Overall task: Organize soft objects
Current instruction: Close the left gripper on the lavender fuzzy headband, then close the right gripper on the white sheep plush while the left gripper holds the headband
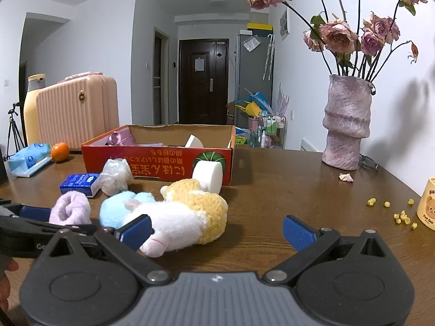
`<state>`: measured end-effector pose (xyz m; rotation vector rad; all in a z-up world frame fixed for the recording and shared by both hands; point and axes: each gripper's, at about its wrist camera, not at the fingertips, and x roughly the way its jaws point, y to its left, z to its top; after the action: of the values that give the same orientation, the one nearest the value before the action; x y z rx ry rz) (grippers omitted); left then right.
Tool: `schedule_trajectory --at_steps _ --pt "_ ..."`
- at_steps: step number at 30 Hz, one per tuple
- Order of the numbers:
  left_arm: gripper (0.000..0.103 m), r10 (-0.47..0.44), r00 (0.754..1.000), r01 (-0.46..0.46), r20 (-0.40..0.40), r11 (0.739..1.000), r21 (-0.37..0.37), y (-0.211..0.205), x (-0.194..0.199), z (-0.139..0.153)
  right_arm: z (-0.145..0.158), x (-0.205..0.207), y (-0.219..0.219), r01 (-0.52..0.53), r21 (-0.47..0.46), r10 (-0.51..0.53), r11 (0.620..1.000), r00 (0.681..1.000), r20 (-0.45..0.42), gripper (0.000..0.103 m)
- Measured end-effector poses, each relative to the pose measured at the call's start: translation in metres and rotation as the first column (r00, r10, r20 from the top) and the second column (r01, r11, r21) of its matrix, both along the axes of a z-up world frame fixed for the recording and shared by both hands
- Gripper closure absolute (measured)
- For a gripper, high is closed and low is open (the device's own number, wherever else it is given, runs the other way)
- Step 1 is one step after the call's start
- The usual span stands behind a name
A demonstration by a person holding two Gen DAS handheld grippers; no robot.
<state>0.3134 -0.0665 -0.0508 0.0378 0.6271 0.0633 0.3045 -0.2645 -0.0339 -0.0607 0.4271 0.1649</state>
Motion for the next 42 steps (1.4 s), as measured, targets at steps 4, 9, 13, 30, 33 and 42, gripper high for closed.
schedule_trajectory --at_steps 4,9,13,30,33,42 --pt "0.054 -0.023 1.000 0.023 0.001 1.000 0.002 -0.001 -0.001 0.001 -0.002 0.001 0.001 0.005 -0.006 -0.005 1.000 1.000 -0.002 0.000" --pt "0.056 -0.058 0.998 0.058 0.003 0.998 -0.009 -0.003 -0.004 0.003 -0.003 0.002 0.000 0.021 -0.005 -0.021 1.000 1.000 -0.003 0.000" --pt "0.058 -0.063 0.998 0.063 0.013 0.998 -0.025 0.000 -0.006 0.007 -0.003 0.003 -0.001 0.029 0.005 -0.029 1.000 1.000 -0.006 0.000" --pt "0.058 -0.068 0.994 0.071 0.088 0.997 -0.028 0.014 -0.016 0.021 -0.004 0.002 0.028 0.005 0.027 -0.005 1.000 1.000 -0.007 0.000" --pt "0.058 -0.053 0.994 0.056 0.096 0.998 -0.027 0.021 -0.016 0.022 -0.005 0.006 0.035 0.009 0.024 -0.009 1.000 1.000 -0.015 0.000" --pt "0.058 -0.024 0.992 0.026 0.127 1.000 -0.012 0.045 -0.018 0.025 -0.011 0.027 0.054 0.063 0.029 -0.060 0.998 0.996 -0.069 0.000"
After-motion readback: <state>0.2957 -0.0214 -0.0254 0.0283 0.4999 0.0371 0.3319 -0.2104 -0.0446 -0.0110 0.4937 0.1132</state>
